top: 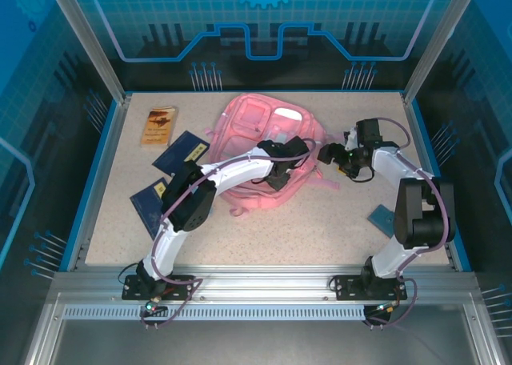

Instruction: Pack books, pencil case, and school supplies into a backpack

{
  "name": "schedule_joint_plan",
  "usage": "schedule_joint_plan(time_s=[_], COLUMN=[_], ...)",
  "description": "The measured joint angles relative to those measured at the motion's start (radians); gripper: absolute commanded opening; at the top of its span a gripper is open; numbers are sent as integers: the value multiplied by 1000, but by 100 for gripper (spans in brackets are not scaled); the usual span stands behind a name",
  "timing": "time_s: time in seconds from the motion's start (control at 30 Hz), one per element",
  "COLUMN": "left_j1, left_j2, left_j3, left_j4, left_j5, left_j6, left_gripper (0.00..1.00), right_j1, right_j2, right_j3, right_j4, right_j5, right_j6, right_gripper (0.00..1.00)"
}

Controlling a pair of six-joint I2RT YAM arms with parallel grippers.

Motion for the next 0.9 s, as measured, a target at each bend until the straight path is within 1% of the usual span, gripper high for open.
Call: schedule_joint_plan(time_s=[0.03,0.13,0.3,0.4,0.5,0.67,0.7,0.8,0.9], left_j1=[0,2,16,37,63,103,109,124,134], left_j2=[-4,-26,-121,-188,-242,-307,-317,-344,-366], left_j3=[0,-3,-43,-61,-70,-89,-94,-113,-134], left_j4=[2,2,20,25,27,42,47,61,67], left_j5=[-5,-8,-1,18,44,90,98,123,146], left_j6=[5,16,17,17,15,9,5,-10,-16], left_gripper=[5,1,0,0,0,0,0,0,0], right_j1=[0,4,27,31,40,77,82,97,101], right_j2=[-7,-41,-120,-159,-191,-235,-237,-237,-225], right_j3=[0,-6,-18,-27,-44,-72,-72,-72,-67], right_j4=[-3,-13,-14,-10,3,41,47,61,62], right_j5=[12,42,92,90,55,-76,-102,-157,-193], right_j6=[-14,-80,-191,-238,-283,-340,-347,-375,-399], right_gripper=[78,77,78,80,80,79,77,66,51])
